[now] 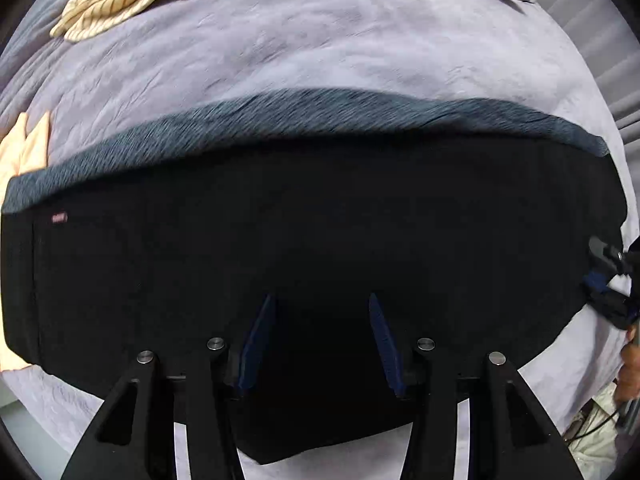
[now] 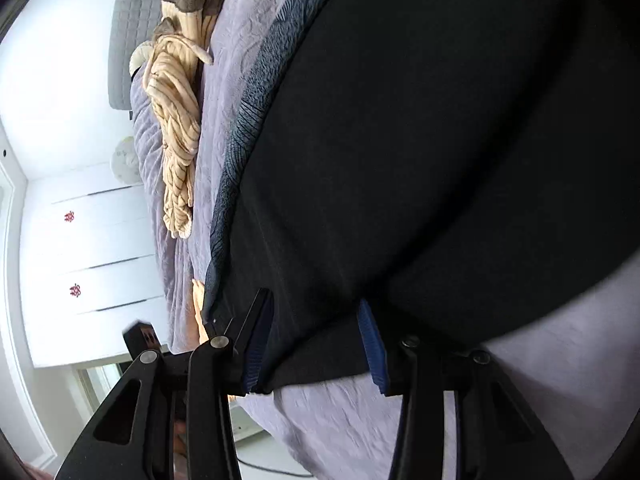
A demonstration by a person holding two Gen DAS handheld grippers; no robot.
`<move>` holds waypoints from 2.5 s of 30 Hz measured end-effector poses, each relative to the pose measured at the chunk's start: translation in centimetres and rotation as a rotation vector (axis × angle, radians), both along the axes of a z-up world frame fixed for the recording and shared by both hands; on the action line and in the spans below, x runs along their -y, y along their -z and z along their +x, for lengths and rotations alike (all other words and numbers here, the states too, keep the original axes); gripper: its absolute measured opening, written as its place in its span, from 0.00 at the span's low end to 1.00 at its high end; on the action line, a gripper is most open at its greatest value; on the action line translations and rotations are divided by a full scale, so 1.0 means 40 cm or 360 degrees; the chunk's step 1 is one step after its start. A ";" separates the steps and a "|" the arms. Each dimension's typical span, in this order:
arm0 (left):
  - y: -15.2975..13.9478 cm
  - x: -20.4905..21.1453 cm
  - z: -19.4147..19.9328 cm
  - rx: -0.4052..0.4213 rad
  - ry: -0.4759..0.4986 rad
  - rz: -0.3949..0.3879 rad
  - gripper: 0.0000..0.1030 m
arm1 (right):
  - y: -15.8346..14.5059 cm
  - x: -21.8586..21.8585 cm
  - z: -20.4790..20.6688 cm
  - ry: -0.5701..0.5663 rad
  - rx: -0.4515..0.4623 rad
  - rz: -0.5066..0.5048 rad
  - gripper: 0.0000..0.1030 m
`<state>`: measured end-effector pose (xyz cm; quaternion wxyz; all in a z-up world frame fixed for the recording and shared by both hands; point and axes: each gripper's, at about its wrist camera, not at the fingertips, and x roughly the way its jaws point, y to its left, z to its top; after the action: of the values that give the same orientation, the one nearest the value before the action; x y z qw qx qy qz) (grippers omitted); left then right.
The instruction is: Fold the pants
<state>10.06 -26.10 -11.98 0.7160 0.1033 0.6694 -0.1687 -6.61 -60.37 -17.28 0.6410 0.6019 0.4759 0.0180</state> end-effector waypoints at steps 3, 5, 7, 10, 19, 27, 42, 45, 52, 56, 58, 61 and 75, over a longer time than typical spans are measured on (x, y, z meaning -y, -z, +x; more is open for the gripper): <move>-0.011 -0.024 -0.012 0.0007 0.0032 -0.0005 0.49 | -0.003 0.001 0.043 0.0029 -0.0060 -0.0024 0.08; -0.020 -0.034 -0.023 0.0001 0.0048 -0.0024 0.49 | -0.072 -0.015 0.044 -0.0032 0.0027 -0.0117 0.08; -0.011 -0.048 -0.033 -0.0021 0.0052 -0.0012 0.49 | -0.118 -0.043 0.010 -0.0103 0.0033 -0.0180 0.08; 0.006 -0.058 -0.041 -0.0061 0.0057 0.0046 0.49 | -0.068 -0.071 -0.045 -0.0108 -0.0163 -0.0214 0.10; -0.081 0.017 -0.030 0.0045 0.0129 -0.0083 0.49 | -0.149 0.136 -0.224 0.0225 -0.0190 -0.0447 0.38; -0.084 0.209 -0.046 0.0074 0.0293 -0.0178 0.49 | -0.065 0.318 -0.299 0.0664 -0.0403 -0.0303 0.06; -0.031 0.307 0.044 0.0350 0.0244 0.0085 0.52 | -0.069 0.292 -0.296 0.0436 -0.0446 -0.0466 0.08; -0.001 0.252 0.134 0.0248 0.0023 0.0075 0.52 | -0.100 0.276 -0.302 0.0392 -0.0464 -0.0526 0.08; -0.102 -0.008 0.150 0.0324 -0.0055 0.0094 0.52 | -0.227 0.176 -0.237 0.0124 -0.0310 -0.0767 0.32; -0.134 -0.170 0.087 0.0336 -0.0057 0.0142 0.52 | -0.228 0.055 -0.112 -0.0136 -0.0194 -0.0706 0.37; -0.126 -0.243 0.076 0.0344 -0.0048 0.0167 0.52 | -0.225 -0.044 -0.029 -0.0306 -0.0133 -0.0693 0.37; -0.095 -0.367 0.101 0.0330 -0.0063 0.0210 0.52 | -0.222 -0.202 0.069 -0.0522 -0.0077 -0.0656 0.37; 0.034 -0.605 0.164 0.0243 -0.0057 0.0123 0.85 | -0.006 -0.677 0.165 -0.0326 -0.0127 0.0120 0.39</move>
<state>16.61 -1.90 -13.35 0.7634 0.1314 0.6206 -0.1215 0.00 -33.30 -17.03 0.5932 0.5739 0.5592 0.0774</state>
